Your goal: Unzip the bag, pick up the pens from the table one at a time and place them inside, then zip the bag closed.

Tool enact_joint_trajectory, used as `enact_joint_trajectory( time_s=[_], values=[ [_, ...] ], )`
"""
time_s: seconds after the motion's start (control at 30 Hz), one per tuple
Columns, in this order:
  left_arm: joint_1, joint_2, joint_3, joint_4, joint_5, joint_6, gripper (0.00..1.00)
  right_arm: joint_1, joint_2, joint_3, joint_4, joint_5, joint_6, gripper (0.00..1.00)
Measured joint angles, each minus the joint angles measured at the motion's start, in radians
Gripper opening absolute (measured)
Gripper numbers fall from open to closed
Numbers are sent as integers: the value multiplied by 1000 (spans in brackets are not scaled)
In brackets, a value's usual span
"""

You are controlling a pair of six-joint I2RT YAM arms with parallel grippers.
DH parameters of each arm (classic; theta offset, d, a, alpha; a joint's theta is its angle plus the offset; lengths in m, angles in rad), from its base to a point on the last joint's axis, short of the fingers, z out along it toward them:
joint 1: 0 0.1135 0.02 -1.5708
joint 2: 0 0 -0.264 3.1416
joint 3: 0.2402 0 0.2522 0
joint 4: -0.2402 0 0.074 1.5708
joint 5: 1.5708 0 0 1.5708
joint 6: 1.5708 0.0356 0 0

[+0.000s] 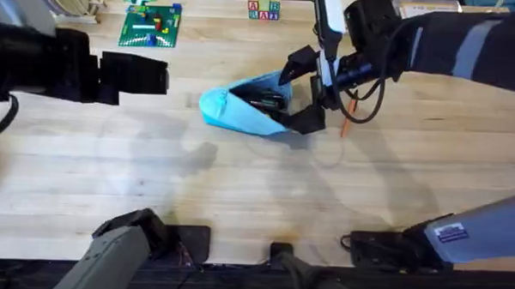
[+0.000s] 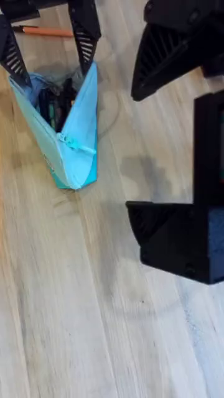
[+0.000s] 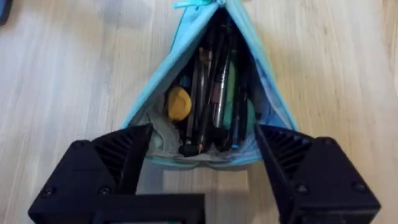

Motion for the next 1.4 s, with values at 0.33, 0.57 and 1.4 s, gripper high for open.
enact_joint_trajectory(
  time_s=[0.33, 0.57, 1.4],
  values=[
    [0, 0, 0, 0, 0, 0, 996, 0, 0, 0, -1, 0, 8, 996],
    [0, 0, 0, 0, 0, 0, 996, 0, -2, 1, 0, -4, 67, 997],
    [0, 0, 0, 0, 0, 0, 995, 0, -447, 1, -65, 477, 684, 997]
  ],
)
